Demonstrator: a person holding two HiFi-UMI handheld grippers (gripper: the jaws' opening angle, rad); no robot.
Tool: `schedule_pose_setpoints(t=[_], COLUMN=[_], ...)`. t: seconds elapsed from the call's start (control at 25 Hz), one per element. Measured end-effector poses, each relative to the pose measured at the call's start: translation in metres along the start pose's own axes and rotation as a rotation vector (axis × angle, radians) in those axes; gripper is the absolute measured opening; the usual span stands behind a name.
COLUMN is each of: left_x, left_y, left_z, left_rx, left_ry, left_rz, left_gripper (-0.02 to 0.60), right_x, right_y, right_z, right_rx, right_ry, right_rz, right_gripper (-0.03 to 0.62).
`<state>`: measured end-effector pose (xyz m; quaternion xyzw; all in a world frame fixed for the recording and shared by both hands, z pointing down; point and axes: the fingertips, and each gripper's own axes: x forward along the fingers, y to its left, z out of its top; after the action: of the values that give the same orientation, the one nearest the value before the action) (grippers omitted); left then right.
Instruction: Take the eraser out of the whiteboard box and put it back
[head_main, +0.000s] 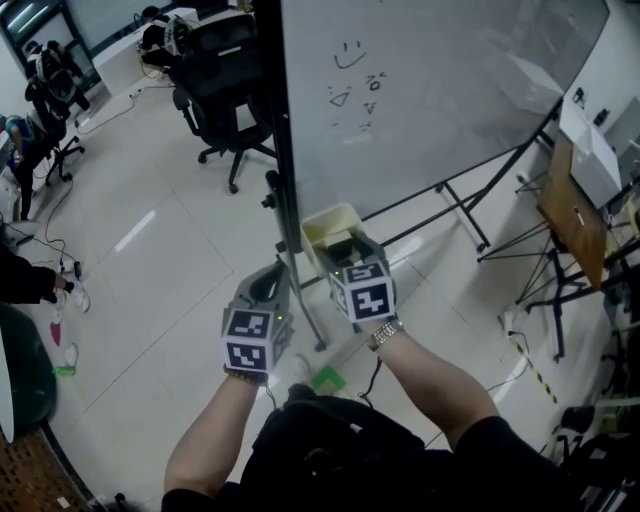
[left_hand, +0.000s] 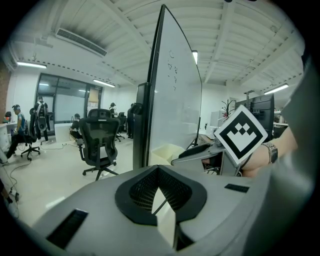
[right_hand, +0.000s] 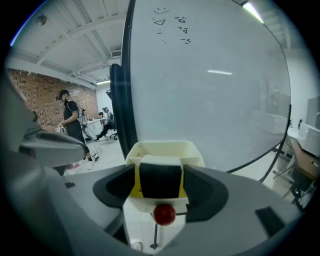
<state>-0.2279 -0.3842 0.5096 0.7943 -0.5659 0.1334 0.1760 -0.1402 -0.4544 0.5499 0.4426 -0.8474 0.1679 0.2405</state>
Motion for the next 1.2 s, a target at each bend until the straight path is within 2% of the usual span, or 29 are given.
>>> schedule_pose_setpoints(t=[0.08, 0.24, 0.76, 1.2], left_x=[0.001, 0.002, -0.007, -0.037], left_y=[0.003, 0.005, -0.016, -0.043], left_z=[0.0, 0.0, 0.012, 0.027], left_rx=[-0.002, -0.005, 0.017, 0.024], left_ry=[0.001, 0.002, -0.03, -0.083], left_rz=[0.0, -0.001, 0.009, 0.065], left_gripper=[0.0, 0.0, 0.0, 0.0], right_x=[0.001, 0.0, -0.037, -0.093], right_y=[-0.001, -0.001, -0.004, -0.002], right_z=[0.0, 0.001, 0.037, 0.059], right_rx=[-0.006, -0.008, -0.016, -0.046], right_ry=[0.001, -0.004, -0.118, -0.209], right_rz=[-0.008, -0.01, 0.002, 0.043], right_gripper=[0.302, 0.296, 0.295, 0.293])
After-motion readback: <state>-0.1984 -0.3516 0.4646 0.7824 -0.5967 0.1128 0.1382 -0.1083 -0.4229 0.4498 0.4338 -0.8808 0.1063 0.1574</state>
